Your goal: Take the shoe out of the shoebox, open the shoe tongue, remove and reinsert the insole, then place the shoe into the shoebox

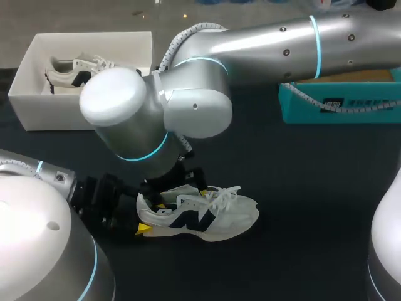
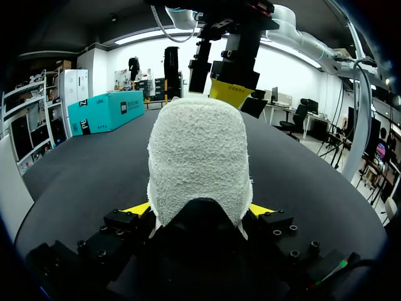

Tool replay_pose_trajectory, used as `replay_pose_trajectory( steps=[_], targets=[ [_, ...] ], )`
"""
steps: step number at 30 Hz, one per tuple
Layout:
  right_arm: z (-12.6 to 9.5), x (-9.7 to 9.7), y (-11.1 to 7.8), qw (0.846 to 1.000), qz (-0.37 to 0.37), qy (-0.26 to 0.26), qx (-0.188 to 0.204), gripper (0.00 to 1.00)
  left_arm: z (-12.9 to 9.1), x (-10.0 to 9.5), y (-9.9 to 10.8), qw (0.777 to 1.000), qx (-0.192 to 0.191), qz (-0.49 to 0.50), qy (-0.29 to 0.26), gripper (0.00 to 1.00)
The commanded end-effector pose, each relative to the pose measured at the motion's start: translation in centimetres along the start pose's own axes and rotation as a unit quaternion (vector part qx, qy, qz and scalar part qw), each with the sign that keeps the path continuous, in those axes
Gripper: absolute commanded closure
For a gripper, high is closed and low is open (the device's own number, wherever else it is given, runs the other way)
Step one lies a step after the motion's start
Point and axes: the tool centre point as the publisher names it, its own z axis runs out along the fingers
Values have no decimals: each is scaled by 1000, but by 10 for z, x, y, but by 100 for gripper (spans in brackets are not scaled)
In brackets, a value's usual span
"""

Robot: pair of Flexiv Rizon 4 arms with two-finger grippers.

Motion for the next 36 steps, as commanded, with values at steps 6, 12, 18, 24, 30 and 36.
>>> replay_pose_trajectory(
  steps=[6, 12, 18, 24, 30, 36],
  targets=[
    [8, 10, -3, 931, 297, -195, -87, 0, 0, 0, 0, 1000, -2, 0, 0, 100],
    [12, 1, -4, 925, 325, -185, -60, 0, 0, 0, 0, 1000, -2, 0, 0, 100],
    [10, -4, -7, 922, 348, -166, -42, 0, 0, 0, 0, 1000, -2, 0, 0, 100],
    [5, -7, -10, 919, 357, -162, -39, 0, 0, 0, 0, 1000, -2, 0, 0, 100],
    [5, -16, -11, 914, 369, -164, -36, 0, 0, 0, 0, 1000, -2, 0, 0, 100],
    [1, -21, -8, 911, 377, -160, -37, 0, 0, 0, 0, 1000, -2, 0, 0, 100]
  ],
)
